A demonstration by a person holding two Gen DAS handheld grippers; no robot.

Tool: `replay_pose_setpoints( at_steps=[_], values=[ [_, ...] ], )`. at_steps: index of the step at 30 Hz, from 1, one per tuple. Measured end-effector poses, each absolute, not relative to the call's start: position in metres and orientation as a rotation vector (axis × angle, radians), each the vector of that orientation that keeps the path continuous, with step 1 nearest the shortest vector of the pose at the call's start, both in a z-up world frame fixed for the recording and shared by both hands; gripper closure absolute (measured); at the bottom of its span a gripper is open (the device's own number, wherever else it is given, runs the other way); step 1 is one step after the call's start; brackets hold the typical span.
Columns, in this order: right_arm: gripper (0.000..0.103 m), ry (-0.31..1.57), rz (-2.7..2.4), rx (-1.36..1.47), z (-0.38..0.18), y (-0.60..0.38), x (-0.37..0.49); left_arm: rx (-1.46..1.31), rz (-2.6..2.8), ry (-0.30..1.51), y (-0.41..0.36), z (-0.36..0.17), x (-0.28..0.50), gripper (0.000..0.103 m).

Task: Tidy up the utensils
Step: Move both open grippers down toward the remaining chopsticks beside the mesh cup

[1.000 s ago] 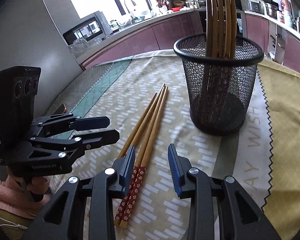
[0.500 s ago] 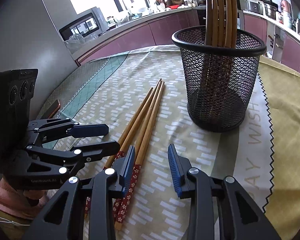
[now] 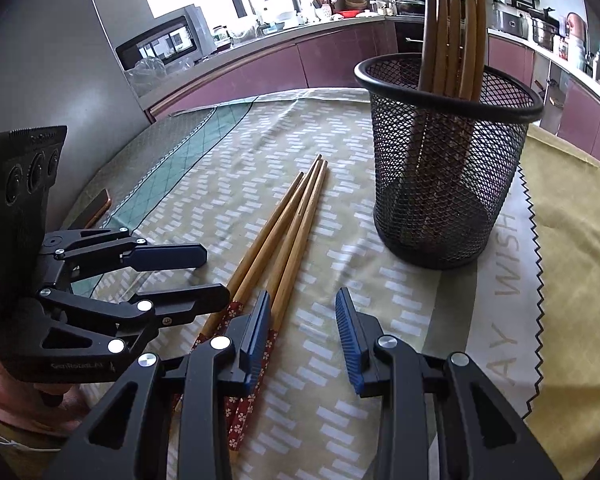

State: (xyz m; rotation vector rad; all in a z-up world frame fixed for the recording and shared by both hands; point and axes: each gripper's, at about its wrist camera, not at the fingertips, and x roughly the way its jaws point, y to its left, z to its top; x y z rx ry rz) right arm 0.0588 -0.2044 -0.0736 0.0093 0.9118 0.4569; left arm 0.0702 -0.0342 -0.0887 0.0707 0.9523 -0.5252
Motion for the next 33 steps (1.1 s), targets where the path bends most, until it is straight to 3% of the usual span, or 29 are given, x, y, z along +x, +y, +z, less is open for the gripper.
replay_pose_setpoints(
  at_steps=[5, 12, 16, 33],
  values=[
    [0.071, 0.906, 0.443, -0.016, -0.0730, -0.2032, 0.0583, 0.074, -0.522, 0.952, -0.0344, -0.0887, 0.0701, 0.059],
    [0.077, 0.910, 0.405, -0.064, -0.0727, -0.2004, 0.0580, 0.090, -0.505, 0.951, -0.0324, -0.0878, 0.0722, 0.069],
    [0.076, 0.913, 0.400, -0.062, -0.0730, -0.1983, 0.0614, 0.080, -0.506, 0.954, -0.0310, -0.0885, 0.0729, 0.070],
    [0.075, 0.908, 0.402, -0.063, -0.0735, -0.1950, 0.0644, 0.080, -0.529, 0.952, -0.0378, -0.0897, 0.0734, 0.063]
  ],
)
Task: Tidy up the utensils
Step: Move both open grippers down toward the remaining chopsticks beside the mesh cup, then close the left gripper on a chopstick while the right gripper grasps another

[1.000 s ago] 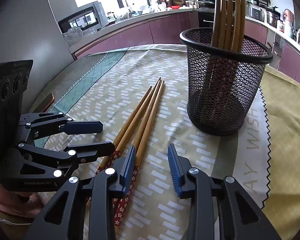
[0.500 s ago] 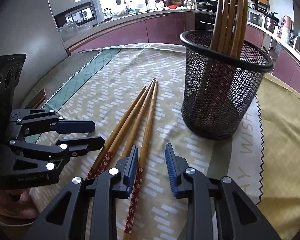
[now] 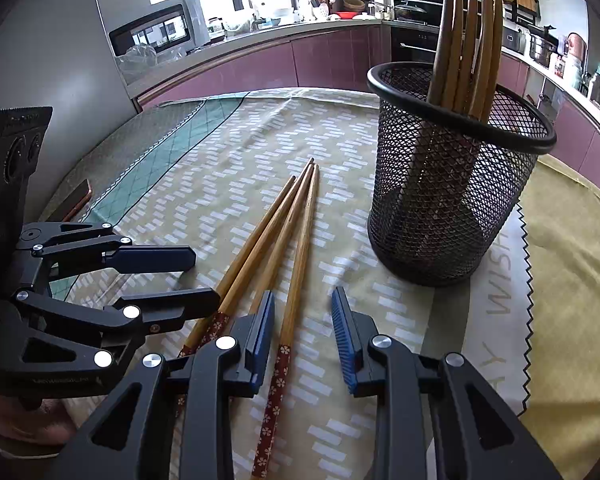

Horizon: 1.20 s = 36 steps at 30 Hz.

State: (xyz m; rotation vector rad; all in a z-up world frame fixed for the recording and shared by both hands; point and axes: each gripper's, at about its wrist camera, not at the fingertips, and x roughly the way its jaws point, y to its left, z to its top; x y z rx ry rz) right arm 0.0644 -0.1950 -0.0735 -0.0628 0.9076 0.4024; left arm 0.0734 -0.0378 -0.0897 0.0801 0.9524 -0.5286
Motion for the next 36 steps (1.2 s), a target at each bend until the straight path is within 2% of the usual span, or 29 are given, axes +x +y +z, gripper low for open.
replay_pose_setpoints(
  at_steps=[3, 5, 7, 15, 19, 21, 36],
  values=[
    [0.077, 0.906, 0.398, -0.073, -0.073, -0.195, 0.064, 0.085, -0.526, 0.954, -0.038, -0.089, 0.074, 0.064],
    [0.079, 0.905, 0.390, -0.085, -0.073, -0.193, 0.065, 0.096, -0.514, 0.951, -0.038, -0.089, 0.075, 0.069],
    [0.080, 0.907, 0.386, -0.088, -0.073, -0.193, 0.066, 0.103, -0.496, 0.958, -0.036, -0.089, 0.078, 0.080],
    [0.080, 0.894, 0.377, -0.107, -0.074, -0.186, 0.074, 0.098, -0.482, 0.965, -0.035, -0.090, 0.087, 0.084],
    [0.094, 0.898, 0.386, -0.068, -0.074, -0.191, 0.076, 0.085, -0.473, 0.964, -0.034, -0.090, 0.088, 0.091],
    [0.096, 0.901, 0.387, -0.038, -0.074, -0.196, 0.076, 0.067, -0.469, 0.964, -0.032, -0.090, 0.088, 0.094],
    [0.098, 0.875, 0.478, 0.027, -0.065, -0.211, 0.061, 0.029, -0.509, 0.954, -0.028, -0.084, 0.077, 0.096]
  ],
)
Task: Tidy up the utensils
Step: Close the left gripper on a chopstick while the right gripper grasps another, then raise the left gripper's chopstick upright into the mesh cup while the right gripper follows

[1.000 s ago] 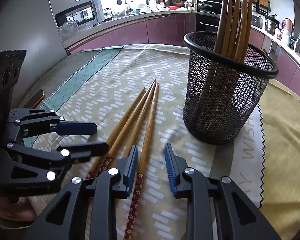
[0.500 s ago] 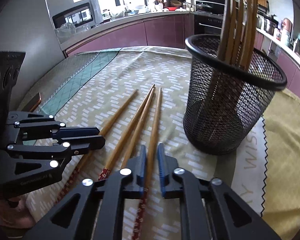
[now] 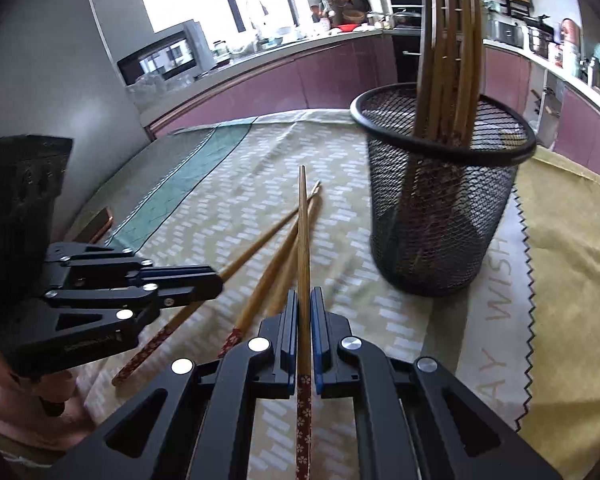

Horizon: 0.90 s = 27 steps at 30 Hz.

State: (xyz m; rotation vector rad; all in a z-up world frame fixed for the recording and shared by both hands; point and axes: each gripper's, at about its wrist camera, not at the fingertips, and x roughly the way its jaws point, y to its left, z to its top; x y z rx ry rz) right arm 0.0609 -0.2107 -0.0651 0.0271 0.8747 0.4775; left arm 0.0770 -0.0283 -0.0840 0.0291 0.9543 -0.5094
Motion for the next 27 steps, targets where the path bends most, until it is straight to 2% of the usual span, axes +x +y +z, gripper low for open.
replay_pose_setpoints(
  at_steps=[9, 15, 18, 20, 27],
  values=[
    [0.095, 0.917, 0.476, -0.029, -0.073, -0.199, 0.067, 0.070, -0.509, 0.978, -0.036, -0.091, 0.084, 0.094],
    [0.095, 0.921, 0.482, -0.020, -0.074, -0.198, 0.076, 0.086, -0.523, 0.975, -0.042, -0.090, 0.092, 0.089],
    [0.095, 0.920, 0.485, -0.021, -0.074, -0.197, 0.079, 0.091, -0.521, 0.974, -0.046, -0.090, 0.098, 0.089],
    [0.096, 0.917, 0.483, -0.023, -0.074, -0.197, 0.079, 0.092, -0.518, 0.975, -0.047, -0.090, 0.100, 0.094],
    [0.097, 0.873, 0.484, -0.012, -0.063, -0.207, 0.071, 0.059, -0.515, 0.963, -0.044, -0.082, 0.100, 0.096]
  ],
)
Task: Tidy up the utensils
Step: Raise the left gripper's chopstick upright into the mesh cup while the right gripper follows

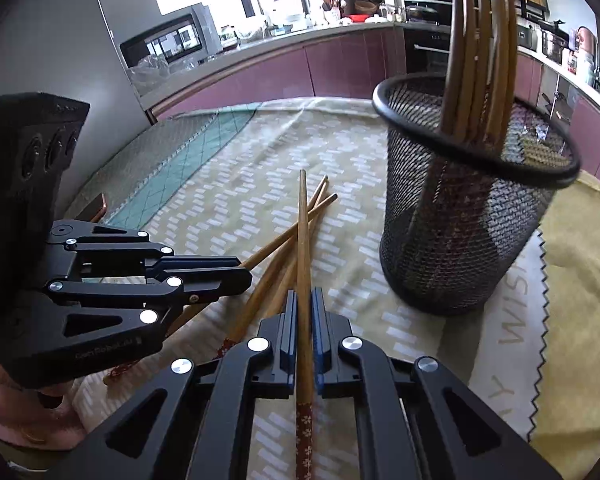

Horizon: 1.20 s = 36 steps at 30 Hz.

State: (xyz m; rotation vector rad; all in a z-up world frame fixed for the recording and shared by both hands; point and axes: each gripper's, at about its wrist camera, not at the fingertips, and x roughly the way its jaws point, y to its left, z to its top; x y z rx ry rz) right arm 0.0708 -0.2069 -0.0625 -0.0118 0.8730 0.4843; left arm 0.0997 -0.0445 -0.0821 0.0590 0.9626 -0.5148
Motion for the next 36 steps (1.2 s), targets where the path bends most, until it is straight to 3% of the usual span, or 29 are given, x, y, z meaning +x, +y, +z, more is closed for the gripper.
replay_pose_setpoints(
  at_steps=[18, 36],
  values=[
    [0.097, 0.619, 0.479, 0.069, 0.023, -0.266, 0.033, -0.075, -0.687, 0.729, -0.023, 0.025, 0.081, 0.096],
    [0.097, 0.488, 0.430, 0.036, 0.077, -0.288, 0.038, -0.087, -0.717, 0.586, -0.036, 0.090, 0.091, 0.096]
  ],
)
